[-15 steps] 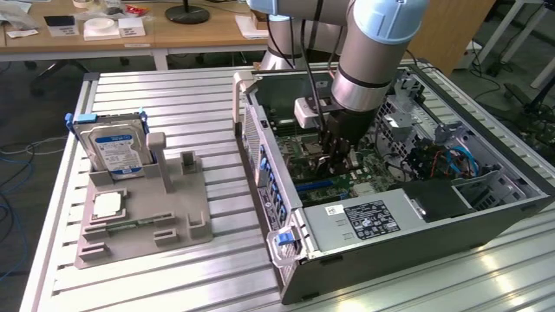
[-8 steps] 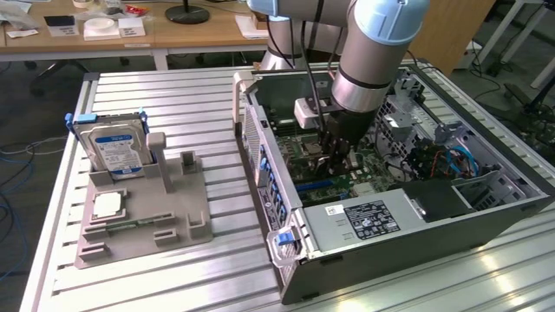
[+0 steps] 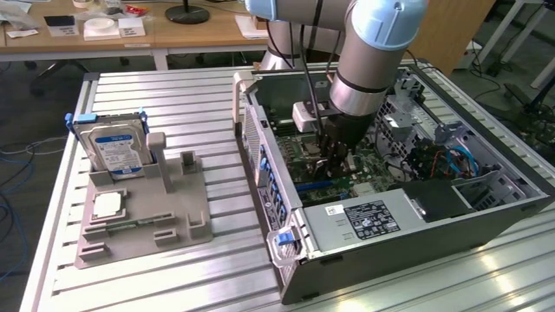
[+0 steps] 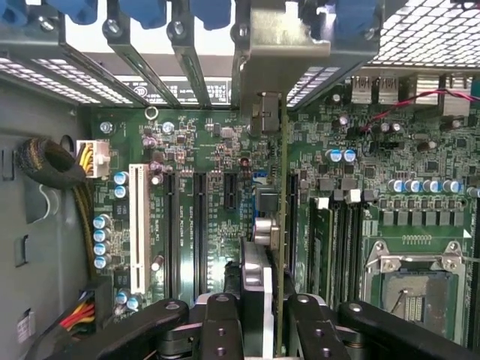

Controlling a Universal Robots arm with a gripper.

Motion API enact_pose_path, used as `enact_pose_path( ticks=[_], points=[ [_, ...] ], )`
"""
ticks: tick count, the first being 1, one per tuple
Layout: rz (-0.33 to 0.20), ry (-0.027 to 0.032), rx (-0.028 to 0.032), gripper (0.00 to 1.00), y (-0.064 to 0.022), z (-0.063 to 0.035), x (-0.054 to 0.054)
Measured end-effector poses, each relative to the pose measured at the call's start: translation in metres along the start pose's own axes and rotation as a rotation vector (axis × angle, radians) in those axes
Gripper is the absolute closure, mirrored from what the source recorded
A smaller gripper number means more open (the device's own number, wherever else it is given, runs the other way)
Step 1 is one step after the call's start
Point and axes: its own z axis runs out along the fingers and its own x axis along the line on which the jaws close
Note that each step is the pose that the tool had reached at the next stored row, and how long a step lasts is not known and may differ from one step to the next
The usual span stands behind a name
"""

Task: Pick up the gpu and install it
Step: 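Insert the gpu into the slot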

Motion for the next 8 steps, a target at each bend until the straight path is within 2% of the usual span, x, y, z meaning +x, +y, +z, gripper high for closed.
enact_pose_path(
  ticks=[8],
  points=[
    [0.0, 0.0, 0.0, 0.72, 0.0041, 0.0053, 0.0003]
  ],
)
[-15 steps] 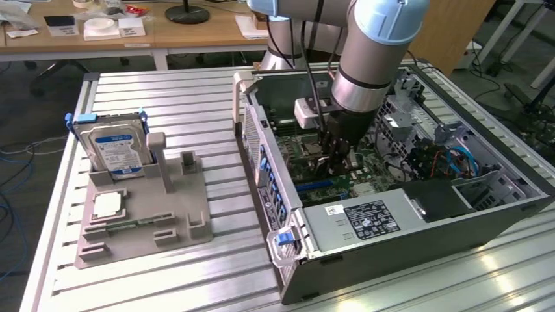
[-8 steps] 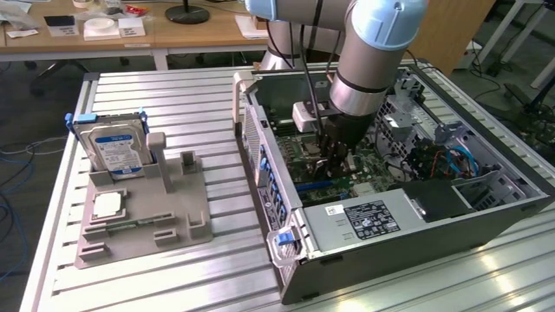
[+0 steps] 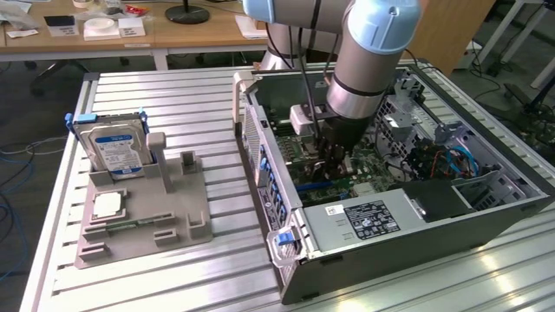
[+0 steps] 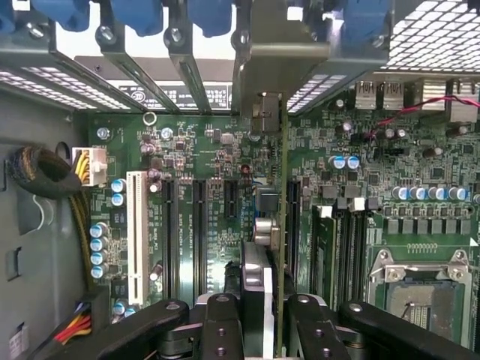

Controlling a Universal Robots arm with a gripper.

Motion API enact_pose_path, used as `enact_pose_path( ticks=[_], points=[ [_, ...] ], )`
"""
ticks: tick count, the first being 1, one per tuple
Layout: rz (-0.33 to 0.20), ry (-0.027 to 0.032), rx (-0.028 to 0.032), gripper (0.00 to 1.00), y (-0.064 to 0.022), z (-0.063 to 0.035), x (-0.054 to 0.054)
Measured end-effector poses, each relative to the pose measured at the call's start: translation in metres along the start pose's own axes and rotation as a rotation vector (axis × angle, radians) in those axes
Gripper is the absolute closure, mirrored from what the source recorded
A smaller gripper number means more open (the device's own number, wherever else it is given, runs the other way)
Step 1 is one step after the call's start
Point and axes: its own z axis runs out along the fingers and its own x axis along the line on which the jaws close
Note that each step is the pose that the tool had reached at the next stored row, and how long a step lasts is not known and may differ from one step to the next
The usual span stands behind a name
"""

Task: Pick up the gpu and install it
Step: 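Insert the gpu into the slot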

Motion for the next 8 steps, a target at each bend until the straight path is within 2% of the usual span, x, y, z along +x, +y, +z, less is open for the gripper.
enact_pose_path(
  ticks=[8],
  points=[
    [0.0, 0.0001, -0.0004, 0.72, 0.0013, 0.0014, 0.0001]
  ],
)
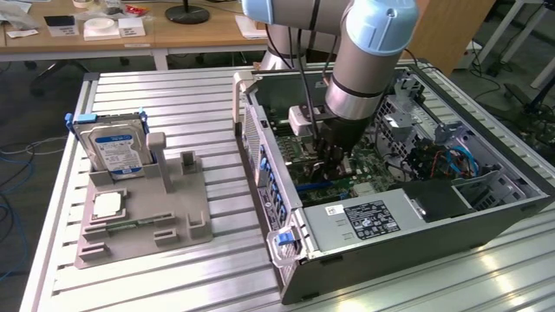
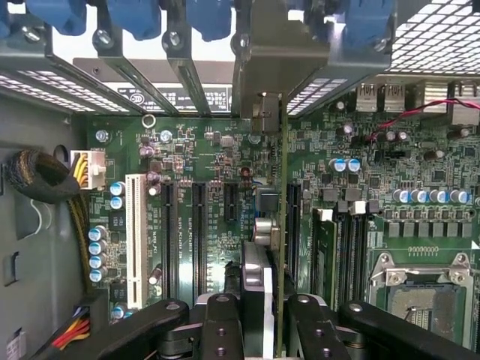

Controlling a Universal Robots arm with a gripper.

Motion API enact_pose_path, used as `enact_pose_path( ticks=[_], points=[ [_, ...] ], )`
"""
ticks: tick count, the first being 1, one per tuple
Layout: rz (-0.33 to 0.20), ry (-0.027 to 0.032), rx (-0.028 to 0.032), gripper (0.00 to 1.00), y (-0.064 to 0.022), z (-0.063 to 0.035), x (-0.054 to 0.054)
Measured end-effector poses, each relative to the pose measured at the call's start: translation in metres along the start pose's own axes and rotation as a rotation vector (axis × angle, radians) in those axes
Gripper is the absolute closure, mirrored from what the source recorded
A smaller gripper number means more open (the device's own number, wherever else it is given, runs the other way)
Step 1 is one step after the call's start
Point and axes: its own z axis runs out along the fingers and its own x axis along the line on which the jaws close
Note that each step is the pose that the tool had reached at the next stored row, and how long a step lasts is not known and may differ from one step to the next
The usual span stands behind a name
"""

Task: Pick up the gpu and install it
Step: 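Insert the gpu into the slot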

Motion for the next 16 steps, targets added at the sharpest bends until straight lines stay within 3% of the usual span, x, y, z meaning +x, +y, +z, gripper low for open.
enact_pose_path(
  ticks=[16],
  points=[
    [0.0, -0.0001, 0.0, 0.72, 0.0019, 0.0049, 0.0002]
  ],
)
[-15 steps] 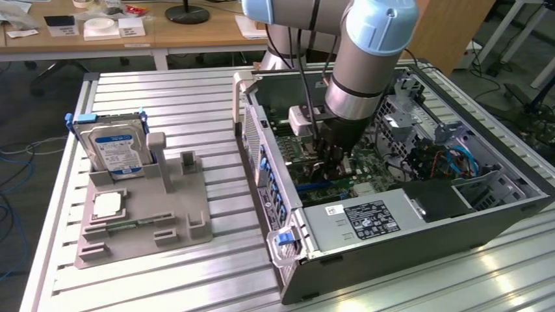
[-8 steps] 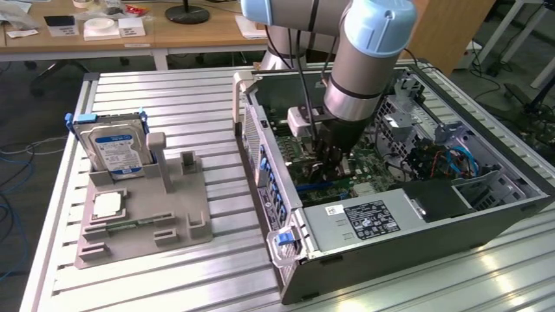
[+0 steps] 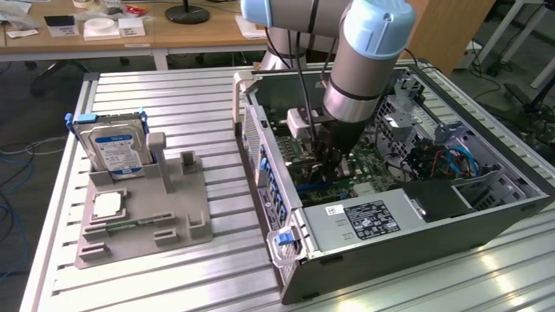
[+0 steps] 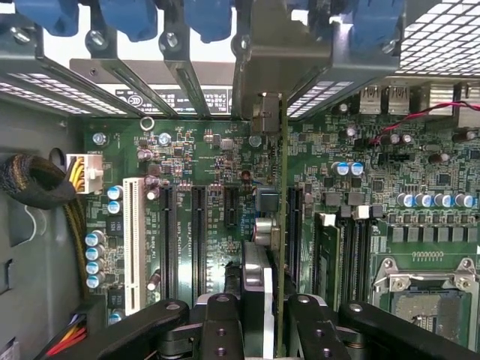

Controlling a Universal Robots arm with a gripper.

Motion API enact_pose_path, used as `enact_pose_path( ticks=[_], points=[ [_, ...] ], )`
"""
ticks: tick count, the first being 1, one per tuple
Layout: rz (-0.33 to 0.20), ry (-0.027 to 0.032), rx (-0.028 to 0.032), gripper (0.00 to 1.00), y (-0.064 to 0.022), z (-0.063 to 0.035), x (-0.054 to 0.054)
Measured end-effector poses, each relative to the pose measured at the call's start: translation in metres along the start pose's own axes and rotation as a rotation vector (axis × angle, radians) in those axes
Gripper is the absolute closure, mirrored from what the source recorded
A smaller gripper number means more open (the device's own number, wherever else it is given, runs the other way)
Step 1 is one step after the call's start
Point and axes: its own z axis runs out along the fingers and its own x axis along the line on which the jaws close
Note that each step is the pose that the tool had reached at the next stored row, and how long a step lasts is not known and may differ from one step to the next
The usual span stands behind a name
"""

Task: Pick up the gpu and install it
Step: 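Insert the gpu into the slot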

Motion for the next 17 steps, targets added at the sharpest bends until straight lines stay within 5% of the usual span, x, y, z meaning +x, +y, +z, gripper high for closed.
enact_pose_path(
  ticks=[17],
  points=[
    [0.0, 0.0, -0.0002, 0.72, 0.0008, 0.0032, 0.0002]
  ],
)
